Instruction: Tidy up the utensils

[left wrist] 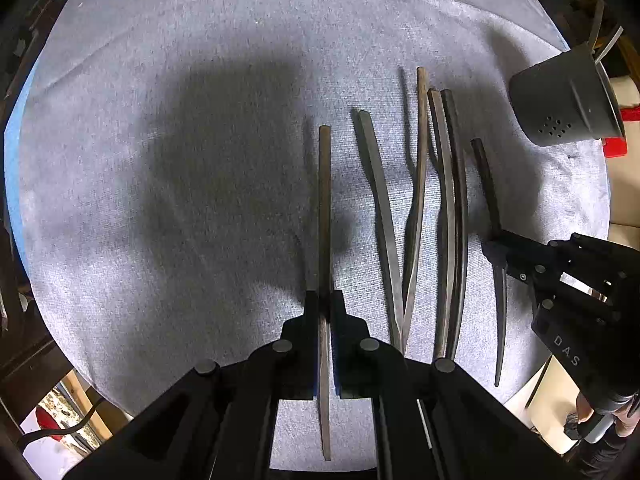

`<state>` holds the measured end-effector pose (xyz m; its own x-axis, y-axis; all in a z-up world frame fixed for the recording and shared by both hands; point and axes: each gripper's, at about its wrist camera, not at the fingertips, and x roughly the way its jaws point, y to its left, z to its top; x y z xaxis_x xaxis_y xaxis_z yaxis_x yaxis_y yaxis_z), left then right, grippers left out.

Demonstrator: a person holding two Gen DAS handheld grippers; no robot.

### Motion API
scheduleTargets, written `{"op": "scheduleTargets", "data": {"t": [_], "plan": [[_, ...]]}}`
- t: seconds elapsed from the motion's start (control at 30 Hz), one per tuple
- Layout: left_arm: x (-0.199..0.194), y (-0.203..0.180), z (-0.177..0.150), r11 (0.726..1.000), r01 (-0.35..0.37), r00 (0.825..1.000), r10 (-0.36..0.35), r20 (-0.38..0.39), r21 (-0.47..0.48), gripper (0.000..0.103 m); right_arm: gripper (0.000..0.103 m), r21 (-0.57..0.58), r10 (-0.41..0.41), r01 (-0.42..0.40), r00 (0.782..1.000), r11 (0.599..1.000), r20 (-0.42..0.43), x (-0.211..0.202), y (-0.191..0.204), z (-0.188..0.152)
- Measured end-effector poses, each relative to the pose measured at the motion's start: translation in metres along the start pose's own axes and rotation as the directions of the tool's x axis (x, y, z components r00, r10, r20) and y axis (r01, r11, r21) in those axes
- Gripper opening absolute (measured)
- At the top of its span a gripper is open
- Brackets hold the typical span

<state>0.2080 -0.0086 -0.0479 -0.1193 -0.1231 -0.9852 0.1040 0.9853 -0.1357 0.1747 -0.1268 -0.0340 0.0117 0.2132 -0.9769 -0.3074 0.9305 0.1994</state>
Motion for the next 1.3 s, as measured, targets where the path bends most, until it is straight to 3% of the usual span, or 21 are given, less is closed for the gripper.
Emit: {"op": "scheduleTargets", "data": {"t": [1.3], "plan": [[0.014, -0.007, -0.012, 1.000, -0.010, 1.000, 0.011, -0.018, 0.019, 0.005, 0.007, -0.022, -0.022, 0.022, 0.999, 1.000, -0.027, 0.000, 0.001, -0.021]]}}
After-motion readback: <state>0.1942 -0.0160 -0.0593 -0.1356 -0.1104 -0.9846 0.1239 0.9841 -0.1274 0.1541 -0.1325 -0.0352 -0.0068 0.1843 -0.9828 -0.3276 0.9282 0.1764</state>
